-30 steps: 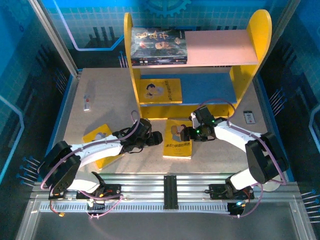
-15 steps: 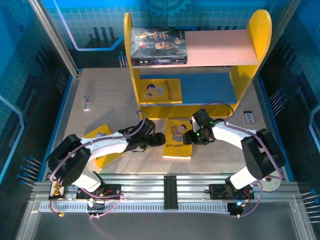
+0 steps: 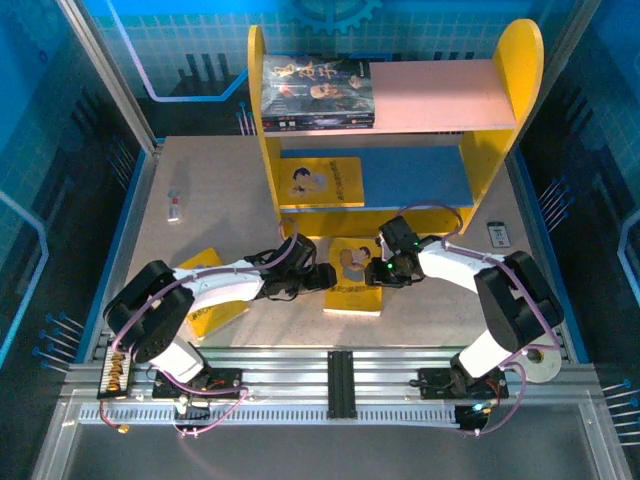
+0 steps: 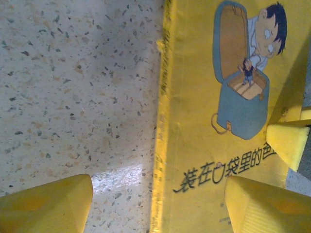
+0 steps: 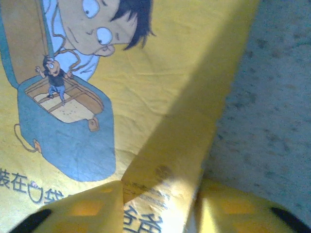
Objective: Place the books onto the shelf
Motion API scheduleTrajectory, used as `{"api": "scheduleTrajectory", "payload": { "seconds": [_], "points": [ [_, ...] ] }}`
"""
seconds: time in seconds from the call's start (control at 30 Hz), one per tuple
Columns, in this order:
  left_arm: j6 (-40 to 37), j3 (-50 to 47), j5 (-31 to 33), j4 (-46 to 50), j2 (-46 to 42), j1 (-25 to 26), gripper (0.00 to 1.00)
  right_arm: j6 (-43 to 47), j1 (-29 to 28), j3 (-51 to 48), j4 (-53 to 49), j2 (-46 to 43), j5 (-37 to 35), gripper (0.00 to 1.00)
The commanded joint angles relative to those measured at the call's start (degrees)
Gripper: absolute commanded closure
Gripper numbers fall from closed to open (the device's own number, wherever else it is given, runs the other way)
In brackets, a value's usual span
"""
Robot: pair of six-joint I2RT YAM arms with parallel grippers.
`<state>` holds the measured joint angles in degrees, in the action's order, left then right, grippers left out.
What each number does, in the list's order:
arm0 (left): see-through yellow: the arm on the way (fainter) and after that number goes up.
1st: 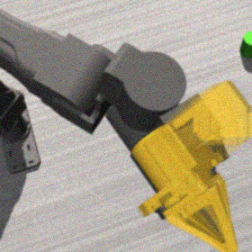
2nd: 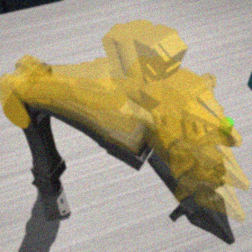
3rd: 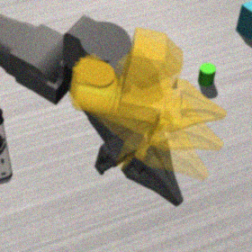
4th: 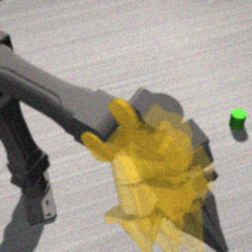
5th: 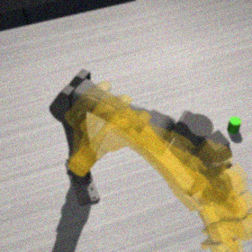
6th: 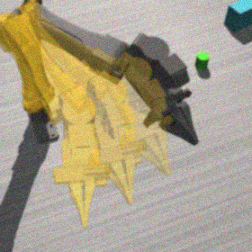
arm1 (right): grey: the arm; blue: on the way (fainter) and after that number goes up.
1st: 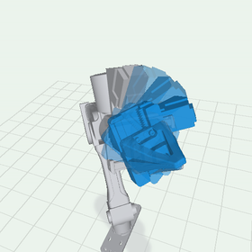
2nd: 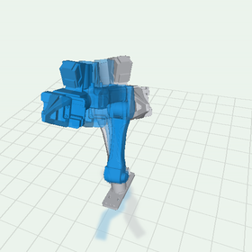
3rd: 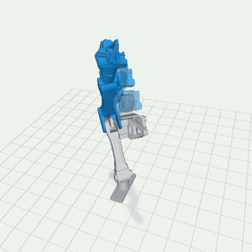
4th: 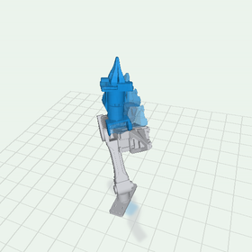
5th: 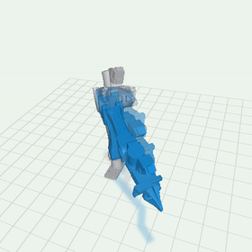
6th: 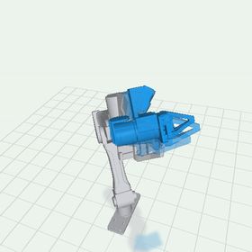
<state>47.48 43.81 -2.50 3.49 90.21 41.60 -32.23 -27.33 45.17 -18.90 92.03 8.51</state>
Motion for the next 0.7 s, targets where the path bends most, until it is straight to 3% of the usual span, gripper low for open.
{"api": "scheduleTrajectory", "payload": {
  "seconds": [0.0,0.37,0.67],
  "points": [
    [-1.43,1.79,-0.99,-0.24,1.98,0.41,0.27,-1.78,-3.05,-6.23,11.79,9.18,5.09,0.70],
    [-0.63,2.91,-3.29,-3.31,5.94,0.39,0.27,-1.25,-5.54,-9.48,18.56,12.39,8.58,0.76],
    [-1.22,4.01,-1.65,-2.94,1.30,0.38,0.27,-1.77,-9.56,-8.43,21.44,15.11,8.87,0.76]
  ]
}}
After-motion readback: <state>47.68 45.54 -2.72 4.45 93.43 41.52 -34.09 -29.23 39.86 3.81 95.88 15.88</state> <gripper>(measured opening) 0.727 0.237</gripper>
